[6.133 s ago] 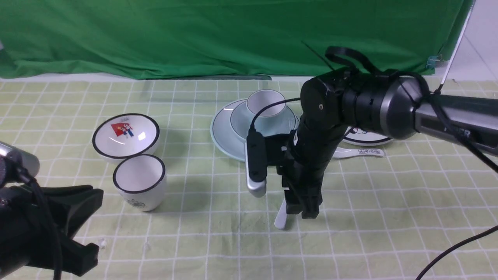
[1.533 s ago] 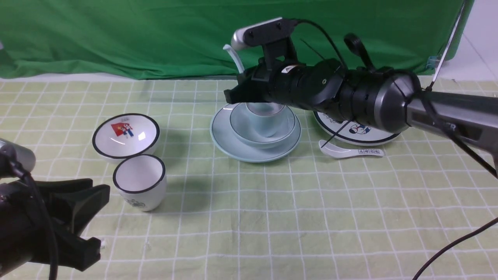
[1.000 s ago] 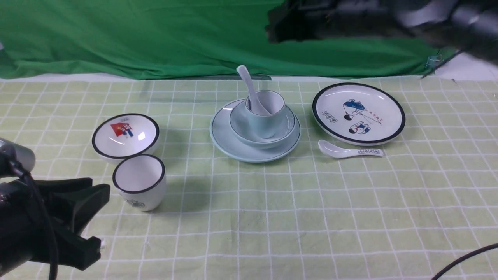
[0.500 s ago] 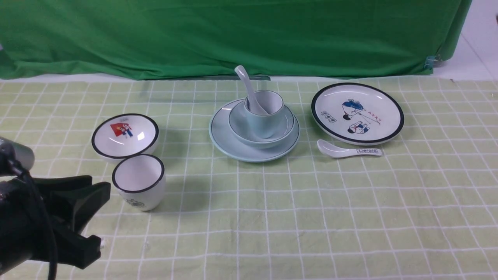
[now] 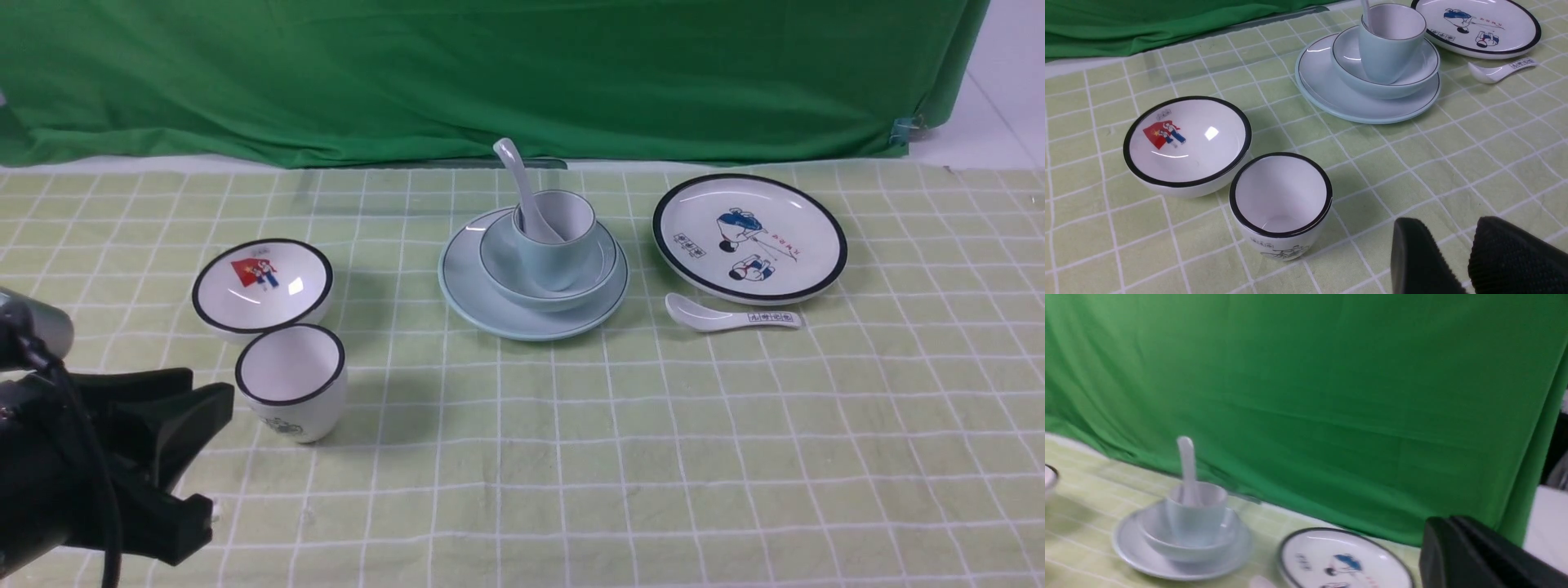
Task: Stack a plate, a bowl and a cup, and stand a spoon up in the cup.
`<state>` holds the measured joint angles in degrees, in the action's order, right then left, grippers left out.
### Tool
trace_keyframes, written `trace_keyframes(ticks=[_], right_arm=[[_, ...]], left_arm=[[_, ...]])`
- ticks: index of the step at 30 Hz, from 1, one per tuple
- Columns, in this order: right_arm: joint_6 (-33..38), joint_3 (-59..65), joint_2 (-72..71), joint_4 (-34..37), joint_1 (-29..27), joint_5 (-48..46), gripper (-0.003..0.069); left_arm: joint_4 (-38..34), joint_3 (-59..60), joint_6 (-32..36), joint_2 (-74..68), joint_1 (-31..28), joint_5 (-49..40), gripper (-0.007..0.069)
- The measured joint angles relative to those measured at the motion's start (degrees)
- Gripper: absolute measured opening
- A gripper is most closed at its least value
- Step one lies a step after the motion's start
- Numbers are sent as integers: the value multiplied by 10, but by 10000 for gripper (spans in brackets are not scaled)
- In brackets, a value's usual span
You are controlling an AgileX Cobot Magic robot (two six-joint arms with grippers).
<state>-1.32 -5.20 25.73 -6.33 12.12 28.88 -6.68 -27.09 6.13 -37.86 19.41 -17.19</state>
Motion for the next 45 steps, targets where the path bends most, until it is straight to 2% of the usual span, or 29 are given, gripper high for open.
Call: trace_keyframes(ticks=[4, 7, 11, 16, 20, 22, 27, 29, 34, 45], right_arm=[[-101, 51, -5, -1, 0, 32, 34], [-125, 54, -5, 1, 0, 1, 39], [-130, 56, -26, 66, -6, -118, 48], [-128, 57, -118, 95, -42, -281, 49], [-96, 57, -219, 100, -72, -379, 49], [-78, 57, -245, 100, -77, -395, 48], [-40, 57, -256, 101, -81, -407, 14], [13, 57, -257, 101, -82, -412, 11], [82, 57, -257, 101, -82, -414, 13], [100, 57, -257, 101, -82, -417, 22]], left_arm=[[0, 0, 0, 0, 0, 0, 169], [0, 0, 0, 0, 0, 0, 169], [0, 0, 0, 0, 0, 1, 171], [0, 0, 0, 0, 0, 0, 172], [0, 0, 0, 0, 0, 0, 176], [0, 0, 0, 0, 0, 0, 179], [0, 0, 0, 0, 0, 0, 183], [0, 0, 0, 0, 0, 0, 184], [0, 0, 0, 0, 0, 0, 188], [0, 0, 1, 0, 0, 0, 191]])
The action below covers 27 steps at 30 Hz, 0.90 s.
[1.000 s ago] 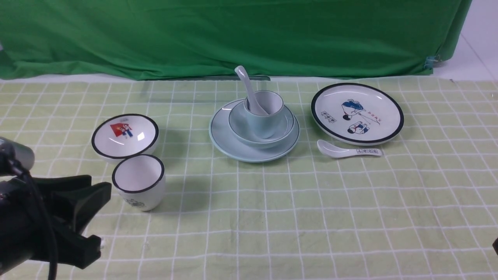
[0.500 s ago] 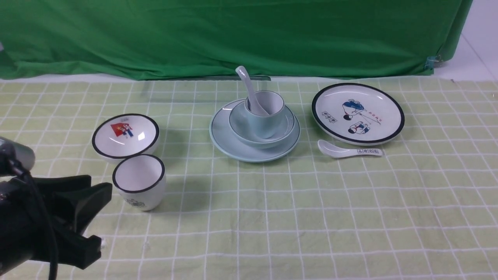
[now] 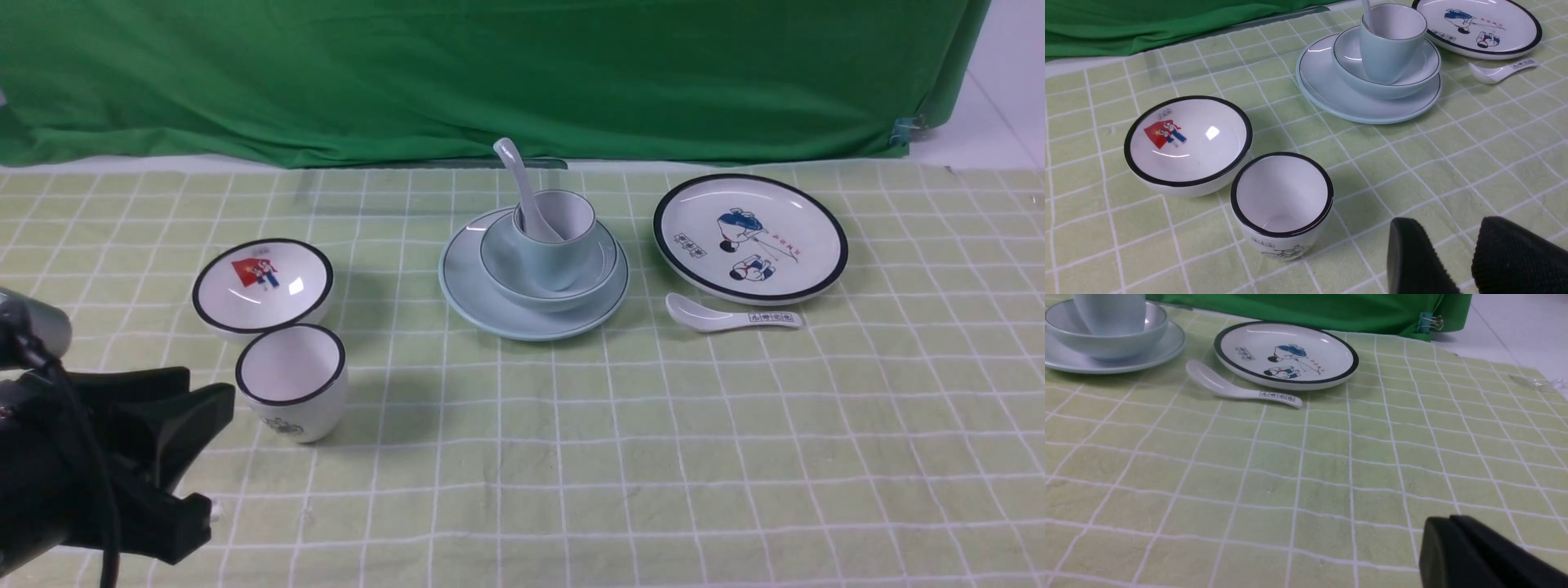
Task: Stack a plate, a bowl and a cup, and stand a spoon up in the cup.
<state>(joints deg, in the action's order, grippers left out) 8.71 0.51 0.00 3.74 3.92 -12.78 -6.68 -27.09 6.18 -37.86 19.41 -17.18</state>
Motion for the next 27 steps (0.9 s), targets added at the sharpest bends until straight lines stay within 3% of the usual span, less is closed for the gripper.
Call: trace_keyframes(ticks=[15, 18, 25, 27], right_arm=[[1, 0, 0, 0, 0, -1, 60], [1, 0, 0, 0, 0, -1, 71], [1, 0, 0, 0, 0, 0, 87], [1, 0, 0, 0, 0, 1, 92]], left_arm=[[0, 1, 0, 5, 1, 1, 202], [0, 18, 0, 58, -2, 2, 204], [67, 102, 0, 232, -79, 22, 209], [82, 172, 0, 306, -112, 100, 209]])
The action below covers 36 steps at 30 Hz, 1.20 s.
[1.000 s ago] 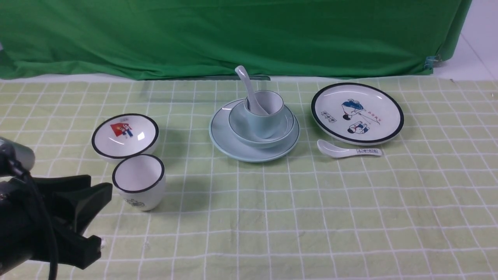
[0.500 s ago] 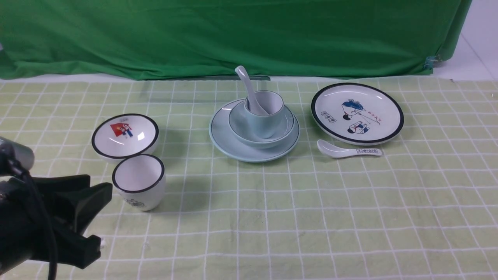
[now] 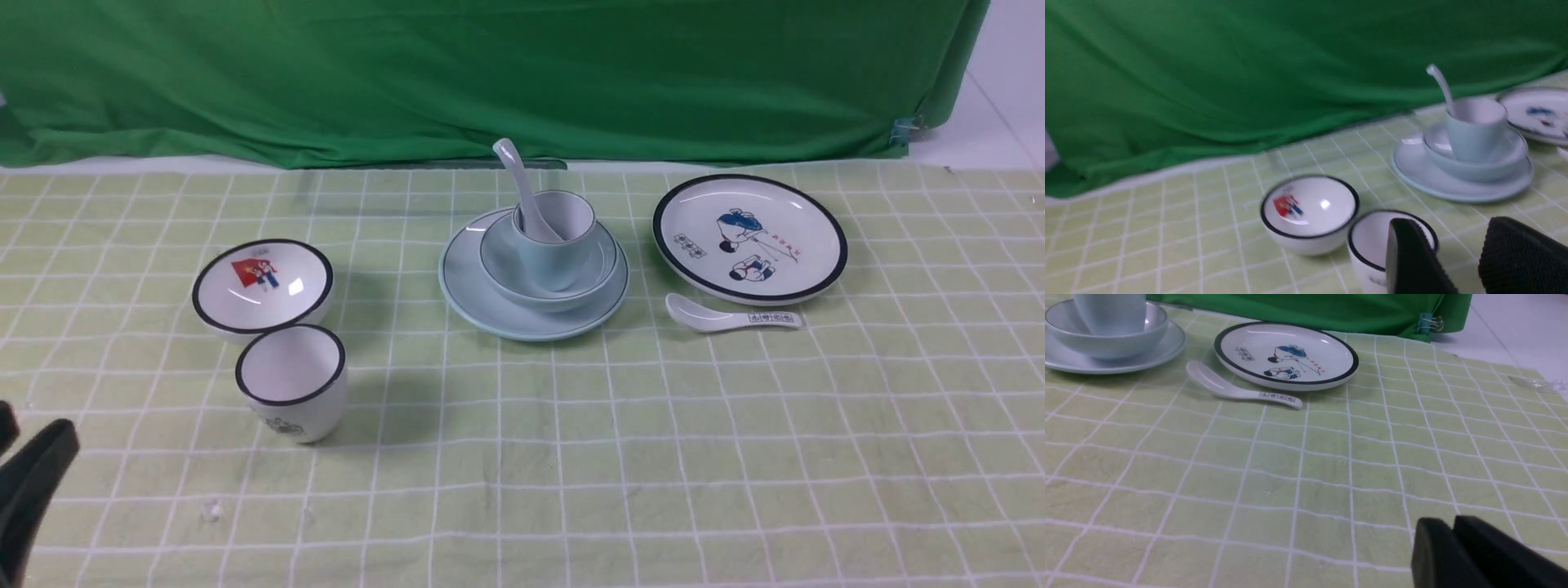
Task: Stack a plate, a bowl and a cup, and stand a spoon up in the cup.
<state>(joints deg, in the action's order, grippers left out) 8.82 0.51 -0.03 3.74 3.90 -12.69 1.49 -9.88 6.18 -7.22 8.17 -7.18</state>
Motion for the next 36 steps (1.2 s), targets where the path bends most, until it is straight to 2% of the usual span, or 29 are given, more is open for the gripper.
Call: trace_keyframes(ticks=[4, 9, 15, 27, 36], right_arm=[[0, 0, 0, 0, 0, -1, 100], [0, 0, 0, 0, 0, -1, 112], [0, 0, 0, 0, 0, -1, 132], [0, 0, 0, 0, 0, -1, 164], [0, 0, 0, 0, 0, -1, 187]], left_arm=[[1, 85, -23, 65, -40, 72, 209], [-15, 103, -107, 72, -62, -61, 209], [6, 103, -94, 72, -47, -78, 209], [-15, 103, -104, 67, -35, -74, 212], [-57, 103, -8, 65, -35, -74, 214]])
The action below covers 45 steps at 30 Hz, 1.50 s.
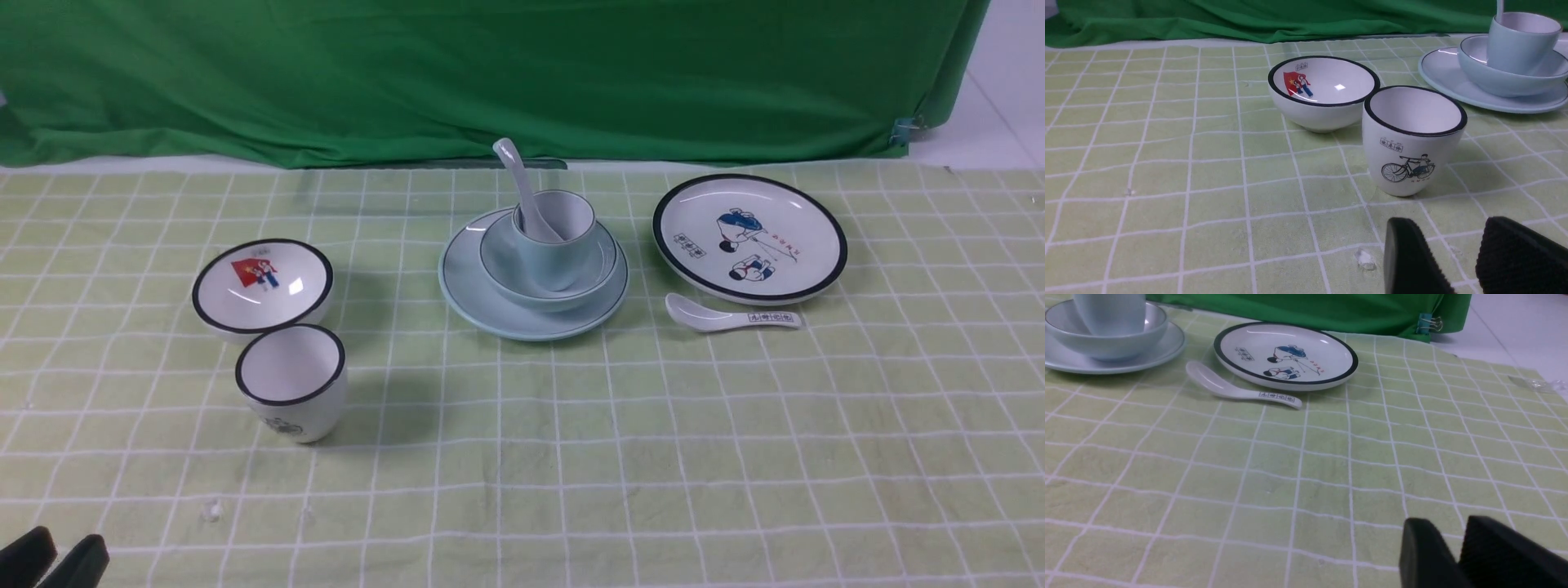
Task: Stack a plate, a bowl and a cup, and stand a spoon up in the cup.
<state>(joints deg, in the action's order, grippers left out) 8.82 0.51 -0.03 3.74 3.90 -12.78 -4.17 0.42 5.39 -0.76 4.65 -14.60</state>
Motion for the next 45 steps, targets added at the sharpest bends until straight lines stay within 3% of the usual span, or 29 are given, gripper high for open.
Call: trace_keyframes(ticks=[9, 19, 45], right_arm=[[0, 0, 0, 0, 0, 0, 199], [0, 0, 0, 0, 0, 0, 223], [0, 0, 0, 0, 0, 0, 240]], left_arm=[[-34, 0, -15, 0, 0, 1, 191], [-44, 0, -32, 0, 0, 2, 3], [-44, 0, -32, 0, -1, 2, -6]])
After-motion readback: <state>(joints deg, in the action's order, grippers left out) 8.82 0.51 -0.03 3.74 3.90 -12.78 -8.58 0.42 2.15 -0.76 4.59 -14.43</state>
